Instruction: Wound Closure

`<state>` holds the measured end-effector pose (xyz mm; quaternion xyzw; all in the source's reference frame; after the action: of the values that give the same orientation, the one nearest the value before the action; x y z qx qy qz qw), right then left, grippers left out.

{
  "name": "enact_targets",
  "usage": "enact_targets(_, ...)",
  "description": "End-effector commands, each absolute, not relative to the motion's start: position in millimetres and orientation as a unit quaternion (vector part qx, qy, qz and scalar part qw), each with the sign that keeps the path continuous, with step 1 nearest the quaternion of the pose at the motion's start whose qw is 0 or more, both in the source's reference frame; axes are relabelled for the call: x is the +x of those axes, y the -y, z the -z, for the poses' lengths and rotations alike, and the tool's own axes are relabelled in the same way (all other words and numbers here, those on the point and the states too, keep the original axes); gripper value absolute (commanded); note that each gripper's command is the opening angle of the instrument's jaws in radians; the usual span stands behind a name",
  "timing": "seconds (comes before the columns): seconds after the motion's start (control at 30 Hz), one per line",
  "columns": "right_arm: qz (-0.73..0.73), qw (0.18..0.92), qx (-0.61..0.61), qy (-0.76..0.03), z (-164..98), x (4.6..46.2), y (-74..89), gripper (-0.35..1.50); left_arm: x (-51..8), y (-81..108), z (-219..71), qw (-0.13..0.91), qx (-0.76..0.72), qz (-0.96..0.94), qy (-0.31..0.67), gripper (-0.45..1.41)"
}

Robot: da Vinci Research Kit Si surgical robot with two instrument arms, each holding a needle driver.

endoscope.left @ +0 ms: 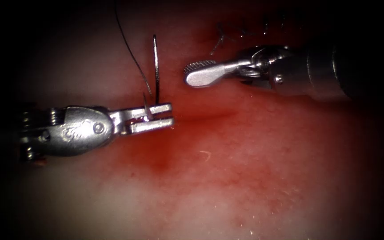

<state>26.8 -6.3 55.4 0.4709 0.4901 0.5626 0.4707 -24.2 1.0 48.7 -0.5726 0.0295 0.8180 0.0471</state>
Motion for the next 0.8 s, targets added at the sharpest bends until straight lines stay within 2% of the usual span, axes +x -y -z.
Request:
enact_targets(0.03, -0.569, 0.467, 0.472, -0.486, -56.1, 28.1, 6.4, 1.13, -25.0, -0.8, -49.6, 0.043, -0.571, -0.819, -0.035, -0.45)
enact_targets(0.33, -0.575, 0.462, 0.484, -0.471, -56.1, 29.1, 7.1, 1.19, -26.7, 0.1, -50.8, 0.019, -0.561, -0.826, -0.062, -0.45)
enact_targets(0.37, -0.570, 0.463, 0.489, -0.471, -56.0, 29.2, 7.2, 0.99, -26.7, 0.1, -50.8, 0.019, -0.561, -0.826, -0.062, -0.45)
enact_targets(0.43, -0.568, 0.461, 0.493, -0.471, -55.6, 29.2, 7.2, 0.17, -26.6, 0.1, -50.8, 0.018, -0.561, -0.825, -0.062, -0.45)
enact_targets(0.47, -0.566, 0.466, 0.492, -0.469, -55.5, 29.2, 7.2, 0.02, -26.6, 0.1, -50.8, 0.018, -0.561, -0.825, -0.062, -0.45)
enact_targets(0.5, -0.567, 0.467, 0.489, -0.469, -55.5, 29.4, 7.1, -0.03, -26.6, 0.2, -50.8, 0.018, -0.561, -0.825, -0.062, -0.45)
enact_targets(0.53, -0.569, 0.467, 0.488, -0.469, -55.5, 29.5, 7.1, 0.02, -26.6, 0.2, -50.8, 0.018, -0.560, -0.826, -0.061, -0.45)
enact_targets(0.57, -0.573, 0.467, 0.483, -0.469, -55.6, 30.0, 7.1, 0.34, -26.7, 0.4, -50.9, 0.018, -0.559, -0.826, -0.062, -0.45)
enact_targets(0.6, -0.574, 0.467, 0.482, -0.469, -55.7, 30.2, 7.1, 0.44, -26.8, 0.4, -50.9, 0.018, -0.559, -0.827, -0.062, -0.45)
enact_targets(0.63, -0.575, 0.464, 0.480, -0.472, -55.7, 30.7, 7.0, 0.62, -26.9, 0.5, -50.8, 0.017, -0.558, -0.827, -0.062, -0.45)
enact_targets(0.8, -0.576, 0.461, 0.476, -0.479, -55.6, 31.4, 7.0, 0.79, -27.0, 0.6, -50.7, 0.017, -0.556, -0.829, -0.060, -0.45)
